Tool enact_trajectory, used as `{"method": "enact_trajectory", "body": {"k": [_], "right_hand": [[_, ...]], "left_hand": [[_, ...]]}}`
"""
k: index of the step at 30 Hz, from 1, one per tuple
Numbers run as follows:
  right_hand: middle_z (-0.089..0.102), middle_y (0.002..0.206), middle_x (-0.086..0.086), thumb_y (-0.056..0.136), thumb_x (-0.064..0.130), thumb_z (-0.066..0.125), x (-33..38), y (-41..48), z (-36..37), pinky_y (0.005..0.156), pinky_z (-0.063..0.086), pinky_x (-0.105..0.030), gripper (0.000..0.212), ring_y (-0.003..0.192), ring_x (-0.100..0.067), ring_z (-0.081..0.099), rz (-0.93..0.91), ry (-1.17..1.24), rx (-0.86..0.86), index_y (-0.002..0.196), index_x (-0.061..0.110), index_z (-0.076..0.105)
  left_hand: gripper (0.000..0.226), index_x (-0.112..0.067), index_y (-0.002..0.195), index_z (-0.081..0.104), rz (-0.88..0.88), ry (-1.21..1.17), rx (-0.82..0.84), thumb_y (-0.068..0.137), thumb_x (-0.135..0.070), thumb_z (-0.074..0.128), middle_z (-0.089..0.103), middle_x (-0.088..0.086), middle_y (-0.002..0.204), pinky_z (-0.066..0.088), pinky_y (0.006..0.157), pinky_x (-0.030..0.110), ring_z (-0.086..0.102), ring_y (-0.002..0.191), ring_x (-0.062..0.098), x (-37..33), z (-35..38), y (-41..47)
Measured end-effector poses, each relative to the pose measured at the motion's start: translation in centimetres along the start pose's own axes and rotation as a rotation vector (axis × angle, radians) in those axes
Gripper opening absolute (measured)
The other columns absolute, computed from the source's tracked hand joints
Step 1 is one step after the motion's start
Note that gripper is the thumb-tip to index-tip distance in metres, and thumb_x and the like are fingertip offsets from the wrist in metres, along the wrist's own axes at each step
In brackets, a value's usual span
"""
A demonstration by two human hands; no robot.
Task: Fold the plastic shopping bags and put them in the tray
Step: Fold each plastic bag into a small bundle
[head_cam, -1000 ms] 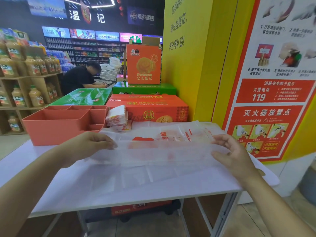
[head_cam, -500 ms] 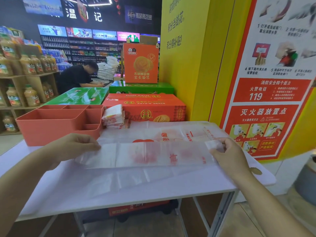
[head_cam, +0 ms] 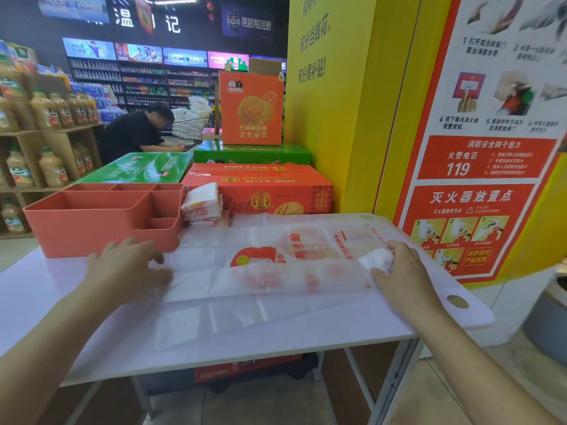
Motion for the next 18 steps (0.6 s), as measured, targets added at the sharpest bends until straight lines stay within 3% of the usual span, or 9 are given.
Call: {"method": "enact_trajectory", "body": {"k": [3, 5, 7, 11, 13, 15, 18], "right_hand": [[0.036, 0.145, -0.009, 0.095, 0.013, 0.064, 0.3, -0.2, 0.1, 0.089, 0.040, -0.033, 0.062, 0.125, -0.029, 0.047, -0.013, -0.054, -0.002, 0.150, 0.015, 0.036], [0.034, 0.145, -0.010, 0.095, 0.016, 0.064, 0.5, -0.4, 0.1, 0.100, 0.040, -0.042, 0.064, 0.131, -0.031, 0.040, -0.018, -0.140, -0.020, 0.151, 0.015, 0.034], [0.033, 0.145, -0.011, 0.095, 0.021, 0.063, 1.0, -0.6, -0.1, 0.106, 0.036, -0.048, 0.064, 0.132, -0.032, 0.033, -0.046, -0.314, -0.059, 0.151, 0.015, 0.034], [0.043, 0.143, -0.002, 0.097, 0.021, 0.055, 4.6, -2.3, 0.2, 0.109, 0.030, -0.043, 0.049, 0.130, -0.023, 0.032, -0.357, -0.416, -0.112, 0.144, 0.023, 0.046], [0.046, 0.148, 0.010, 0.102, 0.026, 0.051, 6.1, -3.3, 1.5, 0.117, 0.018, -0.026, 0.043, 0.137, -0.013, 0.032, -0.530, -0.361, 0.017, 0.145, 0.031, 0.049], [0.034, 0.156, 0.025, 0.105, 0.038, 0.046, 6.9, -4.1, 3.4, 0.116, -0.001, -0.013, 0.044, 0.146, 0.000, 0.023, -0.627, -0.337, 0.220, 0.149, 0.042, 0.043], [0.008, 0.160, 0.036, 0.102, 0.062, 0.027, 6.1, -4.4, 6.2, 0.121, -0.010, -0.021, 0.047, 0.150, 0.011, -0.004, -0.625, -0.383, 0.475, 0.149, 0.059, 0.026]], "left_hand": [[0.025, -0.043, 0.113, 0.059, 0.147, 0.015, -0.120, 0.089, -0.048, 0.064, 0.055, -0.008, 0.128, 0.037, 0.092, 0.044, 0.050, 0.119, 0.026, -2.9, -0.5, -0.8], [0.024, -0.038, 0.116, 0.063, 0.300, -0.123, -0.195, 0.093, -0.044, 0.061, 0.059, -0.008, 0.127, 0.039, 0.090, 0.044, 0.054, 0.118, 0.026, -5.8, -1.4, -2.2], [0.029, -0.033, 0.121, 0.065, 0.496, -0.268, -0.163, 0.096, -0.044, 0.058, 0.062, -0.008, 0.130, 0.044, 0.094, 0.043, 0.058, 0.117, 0.023, -9.4, -1.6, -4.2], [0.033, -0.033, 0.131, 0.063, 0.763, -0.256, -0.109, 0.102, -0.032, 0.047, 0.057, -0.012, 0.141, 0.041, 0.109, 0.035, 0.054, 0.129, 0.015, -15.7, -1.1, -7.8], [0.049, -0.034, 0.136, 0.058, 0.796, -0.224, -0.069, 0.099, -0.042, 0.026, 0.053, -0.010, 0.147, 0.038, 0.112, 0.038, 0.050, 0.135, 0.018, -17.5, -0.2, -8.5], [0.066, -0.041, 0.151, 0.035, 0.734, -0.147, 0.071, 0.094, -0.058, 0.007, 0.025, -0.012, 0.163, 0.019, 0.122, 0.041, 0.024, 0.151, 0.018, -18.1, 1.9, -8.1], [0.060, -0.047, 0.157, 0.005, 0.645, -0.034, 0.280, 0.099, -0.065, 0.010, -0.006, -0.016, 0.165, -0.004, 0.125, 0.045, -0.009, 0.154, 0.017, -18.0, 5.0, -7.7]]}}
Point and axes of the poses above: each hand's wrist, its own y-axis towards the middle knuckle, its own z-axis out of the palm, x = y × z, the point moved 10 cm from there along y, towards the middle knuckle
